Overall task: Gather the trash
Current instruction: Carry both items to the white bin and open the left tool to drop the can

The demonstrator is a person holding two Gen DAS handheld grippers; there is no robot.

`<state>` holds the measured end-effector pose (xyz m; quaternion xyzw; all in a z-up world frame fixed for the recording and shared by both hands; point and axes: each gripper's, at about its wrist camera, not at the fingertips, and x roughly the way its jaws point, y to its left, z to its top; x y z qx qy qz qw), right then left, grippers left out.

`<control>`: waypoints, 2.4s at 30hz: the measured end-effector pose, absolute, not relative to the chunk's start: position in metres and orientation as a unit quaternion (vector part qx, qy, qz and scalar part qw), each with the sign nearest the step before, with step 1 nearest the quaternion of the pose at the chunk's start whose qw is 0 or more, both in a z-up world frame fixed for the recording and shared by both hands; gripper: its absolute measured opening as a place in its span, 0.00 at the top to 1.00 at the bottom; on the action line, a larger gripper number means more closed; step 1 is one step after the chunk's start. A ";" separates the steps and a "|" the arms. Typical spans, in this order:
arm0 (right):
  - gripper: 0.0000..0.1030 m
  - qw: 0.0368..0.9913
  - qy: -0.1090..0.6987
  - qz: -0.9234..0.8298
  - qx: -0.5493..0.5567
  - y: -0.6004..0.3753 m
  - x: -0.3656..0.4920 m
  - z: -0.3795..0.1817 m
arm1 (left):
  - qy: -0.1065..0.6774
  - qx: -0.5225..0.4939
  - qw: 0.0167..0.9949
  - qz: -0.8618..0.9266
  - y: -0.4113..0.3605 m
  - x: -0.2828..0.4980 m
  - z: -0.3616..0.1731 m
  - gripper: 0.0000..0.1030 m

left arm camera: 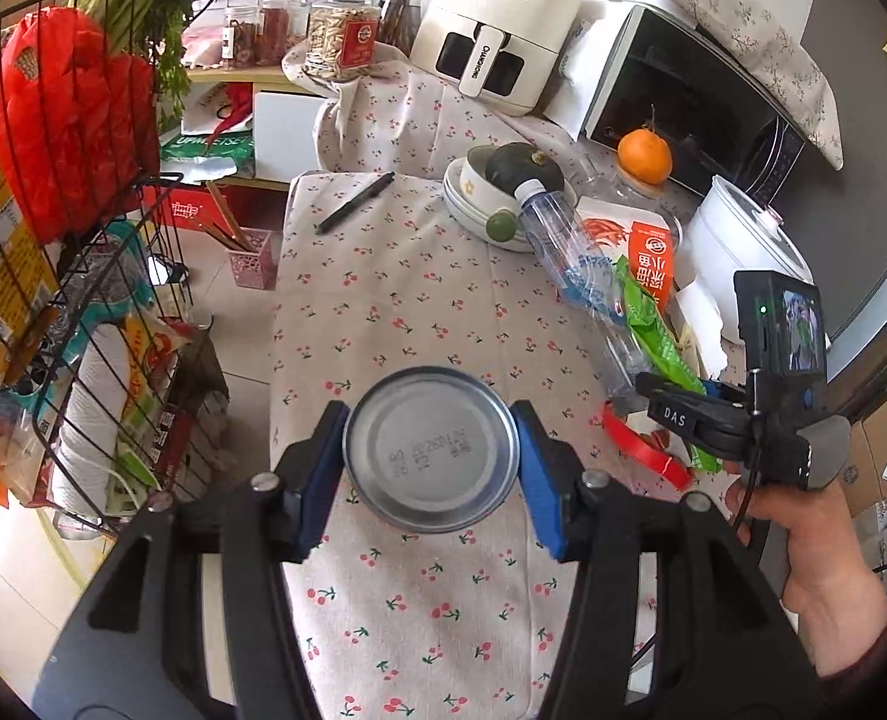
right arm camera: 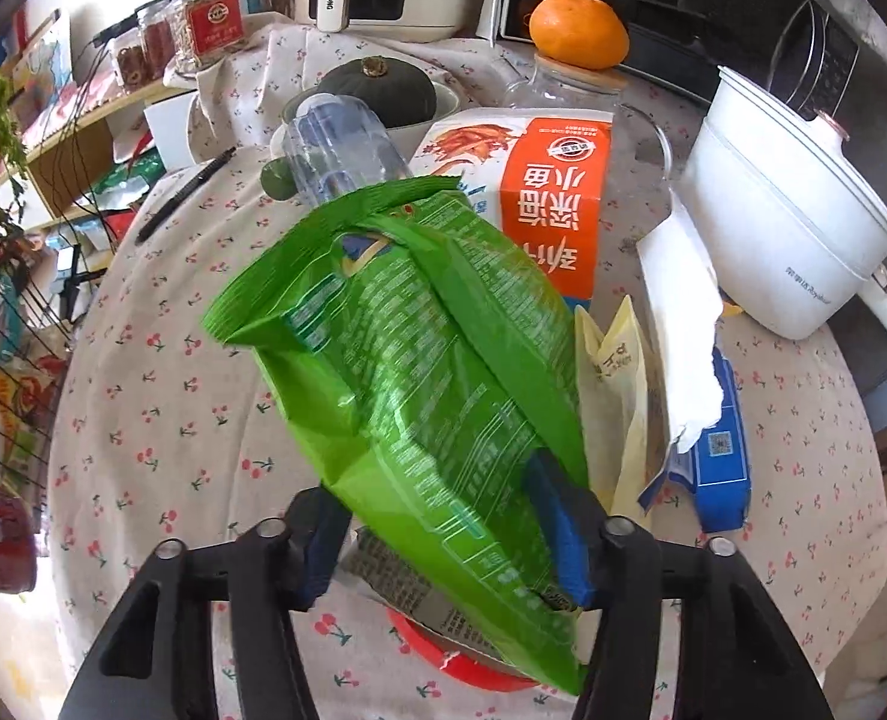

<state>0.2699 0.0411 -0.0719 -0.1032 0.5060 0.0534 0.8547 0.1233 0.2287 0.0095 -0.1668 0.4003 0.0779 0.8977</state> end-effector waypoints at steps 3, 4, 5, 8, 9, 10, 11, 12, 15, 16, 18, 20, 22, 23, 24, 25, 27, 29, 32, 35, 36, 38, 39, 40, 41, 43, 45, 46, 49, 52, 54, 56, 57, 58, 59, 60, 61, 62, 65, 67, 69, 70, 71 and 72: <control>0.77 0.863 0.490 0.066 -0.103 0.038 0.266 -0.056 | 0.398 -0.170 0.898 0.073 0.229 0.120 0.011 0.46; 0.84 0.867 0.481 0.071 -0.108 0.037 0.263 -0.048 | 0.397 -0.170 0.899 0.071 0.229 0.120 0.011 0.46; 0.85 0.871 0.473 0.077 -0.110 0.036 0.259 -0.041 | 0.397 -0.171 0.899 0.069 0.228 0.120 0.012 0.46; 0.93 0.882 0.453 0.091 -0.098 0.030 0.248 -0.015 | 0.395 -0.175 0.900 0.058 0.224 0.118 0.013 0.46; 0.93 0.885 0.447 0.095 -0.090 0.026 0.244 -0.006 | 0.396 -0.176 0.900 0.054 0.222 0.118 0.014 0.46; 0.94 0.888 0.442 0.100 -0.080 0.022 0.240 0.002 | 0.396 -0.176 0.900 0.050 0.220 0.117 0.014 0.46; 0.95 0.891 0.436 0.106 -0.070 0.017 0.235 0.011 | 0.397 -0.176 0.900 0.046 0.218 0.117 0.014 0.46; 0.95 0.895 0.429 0.111 -0.060 0.012 0.230 0.020 | 0.397 -0.175 0.900 0.042 0.215 0.117 0.015 0.46; 0.95 0.902 0.412 0.128 -0.030 -0.003 0.214 0.044 | 0.393 -0.166 0.904 0.030 0.205 0.115 0.020 0.46; 0.96 0.903 0.407 0.135 -0.021 -0.009 0.208 0.052 | 0.391 -0.162 0.906 0.025 0.201 0.114 0.023 0.46; 0.96 0.907 0.395 0.145 -0.006 -0.021 0.197 0.065 | 0.387 -0.154 0.909 0.014 0.192 0.113 0.028 0.46; 0.96 0.908 0.387 0.157 0.010 -0.033 0.187 0.076 | 0.383 -0.150 0.912 0.001 0.182 0.111 0.032 0.46; 0.96 0.909 0.383 0.163 0.021 -0.045 0.177 0.082 | 0.381 -0.149 0.913 -0.014 0.172 0.111 0.035 0.46; 0.96 0.909 0.382 0.165 0.025 -0.051 0.171 0.084 | 0.380 -0.147 0.913 -0.022 0.166 0.111 0.037 0.46; 0.96 0.909 0.381 0.166 0.028 -0.058 0.165 0.086 | 0.380 -0.144 0.913 -0.031 0.160 0.111 0.038 0.46; 0.96 0.909 0.380 0.167 0.029 -0.065 0.159 0.087 | 0.381 -0.142 0.913 -0.041 0.153 0.112 0.039 0.46; 0.96 0.910 0.377 0.169 0.033 -0.081 0.145 0.088 | 0.383 -0.138 0.911 -0.062 0.138 0.112 0.041 0.46; 0.96 0.911 0.375 0.168 0.037 -0.100 0.132 0.087 | 0.384 -0.130 0.910 -0.080 0.120 0.113 0.043 0.46; 0.96 0.909 0.382 0.153 0.057 -0.135 0.117 0.083 | 0.385 -0.112 0.910 -0.104 0.092 0.113 0.044 0.46; 0.96 0.908 0.389 0.135 0.074 -0.172 0.103 0.077 | 0.389 -0.099 0.907 -0.124 0.067 0.114 0.044 0.46; 0.96 0.909 0.389 0.128 0.074 -0.184 0.098 0.075 | 0.391 -0.097 0.906 -0.132 0.058 0.115 0.044 0.46; 0.96 0.912 0.389 0.108 0.077 -0.208 0.090 0.072 | 0.394 -0.089 0.903 -0.148 0.038 0.117 0.042 0.46; 0.96 0.913 0.389 0.098 0.082 -0.219 0.086 0.069 | 0.396 -0.085 0.901 -0.156 0.028 0.117 0.040 0.46; 0.96 0.913 0.387 0.090 0.090 -0.232 0.083 0.067 | 0.398 -0.080 0.899 -0.164 0.018 0.118 0.039 0.46; 0.96 0.914 0.385 0.083 0.098 -0.244 0.078 0.063 | 0.400 -0.075 0.897 -0.173 0.007 0.118 0.038 0.46; 0.96 0.909 0.398 0.059 0.110 -0.266 0.068 0.049 | 0.405 -0.066 0.892 -0.190 -0.015 0.119 0.034 0.46; 0.96 0.892 0.428 0.057 0.132 -0.288 0.060 0.036 | 0.412 -0.057 0.884 -0.212 -0.038 0.120 0.029 0.46; 0.96 0.888 0.434 0.057 0.140 -0.298 0.055 0.034 | 0.415 -0.052 0.880 -0.225 -0.049 0.119 0.027 0.46; 0.96 0.891 0.429 0.041 0.145 -0.322 0.039 0.038 | 0.423 -0.027 0.868 -0.258 -0.086 0.115 0.020 0.46; 0.96 0.895 0.422 0.026 0.145 -0.340 0.022 0.042 | 0.431 -0.010 0.856 -0.287 -0.119 0.112 0.013 0.46; 0.96 0.892 0.427 0.013 0.147 -0.352 0.012 0.038 | 0.435 -0.002 0.846 -0.308 -0.142 0.109 0.006 0.46; 0.96 0.886 0.439 0.000 0.151 -0.363 0.005 0.030 | 0.439 0.005 0.836 -0.329 -0.164 0.105 -0.001 0.46; 0.96 0.882 0.444 -0.005 0.156 -0.369 0.002 0.026 | 0.441 0.009 0.831 -0.339 -0.175 0.104 -0.005 0.46; 0.96 0.879 0.450 -0.011 0.160 -0.375 -0.001 0.022 | 0.443 0.013 0.826 -0.348 -0.185 0.103 -0.010 0.46; 0.96 0.875 0.455 -0.016 0.165 -0.381 -0.004 0.018 | 0.445 0.018 0.821 -0.356 -0.196 0.101 -0.015 0.46; 0.96 0.872 0.459 -0.022 0.169 -0.387 -0.007 0.014 | 0.446 0.024 0.818 -0.363 -0.205 0.100 -0.021 0.46; 0.96 0.869 0.464 -0.028 0.173 -0.392 -0.009 0.012 | 0.446 0.031 0.815 -0.369 -0.214 0.098 -0.026 0.46; 0.96 0.866 0.466 -0.035 0.176 -0.397 -0.011 0.009 | 0.445 0.038 0.812 -0.375 -0.222 0.097 -0.033 0.46; 0.96 0.857 0.479 -0.048 0.185 -0.409 -0.012 -0.001 | 0.451 0.060 0.804 -0.384 -0.240 0.096 -0.055 0.46; 0.96 0.846 0.496 -0.059 0.184 -0.414 -0.012 -0.011 | 0.455 0.071 0.799 -0.386 -0.247 0.096 -0.068 0.46; 0.96 0.834 0.514 -0.064 0.189 -0.418 -0.012 -0.023 | 0.458 0.088 0.796 -0.385 -0.253 0.095 -0.081 0.46; 0.96 0.829 0.521 -0.066 0.192 -0.419 -0.013 -0.028 | 0.459 0.099 0.795 -0.384 -0.255 0.094 -0.087 0.46; 0.96 0.825 0.528 -0.067 0.192 -0.420 -0.013 -0.032 | 0.460 0.110 0.794 -0.382 -0.258 0.093 -0.093 0.46; 0.96 0.821 0.533 -0.066 0.194 -0.419 -0.013 -0.037 | 0.462 0.118 0.793 -0.380 -0.260 0.092 -0.098 0.46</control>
